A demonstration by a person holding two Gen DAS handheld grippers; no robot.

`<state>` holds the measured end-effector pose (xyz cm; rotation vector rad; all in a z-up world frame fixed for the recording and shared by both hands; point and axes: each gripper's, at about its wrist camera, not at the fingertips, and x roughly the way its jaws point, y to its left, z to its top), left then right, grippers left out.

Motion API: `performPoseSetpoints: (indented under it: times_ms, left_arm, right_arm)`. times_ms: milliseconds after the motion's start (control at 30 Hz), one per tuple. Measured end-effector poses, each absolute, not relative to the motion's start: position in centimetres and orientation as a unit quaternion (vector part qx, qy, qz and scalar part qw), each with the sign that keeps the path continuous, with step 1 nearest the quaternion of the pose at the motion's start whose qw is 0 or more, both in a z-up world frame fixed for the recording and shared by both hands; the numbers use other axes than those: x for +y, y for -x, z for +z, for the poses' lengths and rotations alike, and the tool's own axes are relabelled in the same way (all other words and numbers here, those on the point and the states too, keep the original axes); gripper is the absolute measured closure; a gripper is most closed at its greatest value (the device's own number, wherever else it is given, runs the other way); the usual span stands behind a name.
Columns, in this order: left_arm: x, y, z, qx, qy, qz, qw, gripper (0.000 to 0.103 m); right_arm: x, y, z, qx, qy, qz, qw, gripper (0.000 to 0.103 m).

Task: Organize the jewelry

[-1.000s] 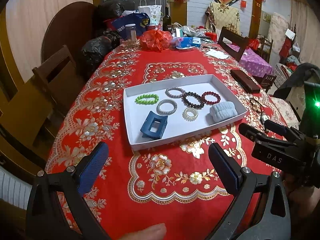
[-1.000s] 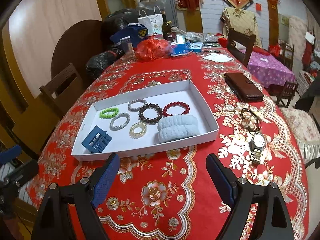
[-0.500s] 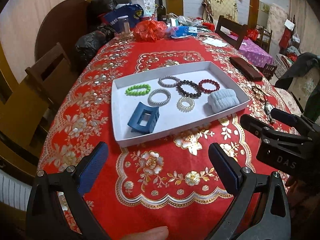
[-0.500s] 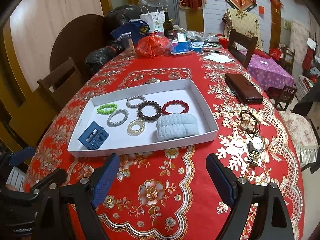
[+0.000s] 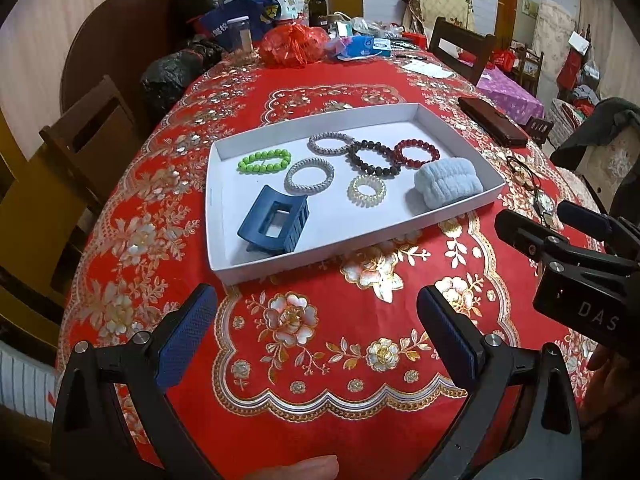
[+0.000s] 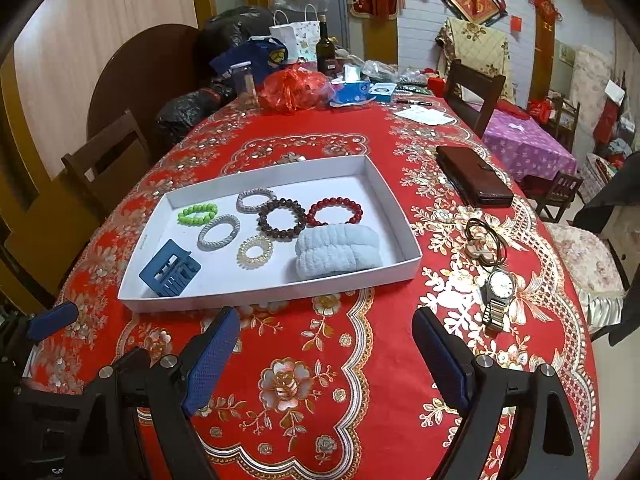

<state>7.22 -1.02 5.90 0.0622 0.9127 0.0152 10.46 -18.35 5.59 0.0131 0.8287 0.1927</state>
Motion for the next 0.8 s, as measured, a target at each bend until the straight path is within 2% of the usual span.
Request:
performPoseSetpoints:
  times_ms: [800]
  left_arm:
    - [-0.88, -7.36, 5.46, 0.444, -0.030, 0.009, 0.896, 0.003]
  right_arm:
    - [-17.95, -10.47, 5.55, 0.403, 0.003, 0.094, 0.910, 0.017]
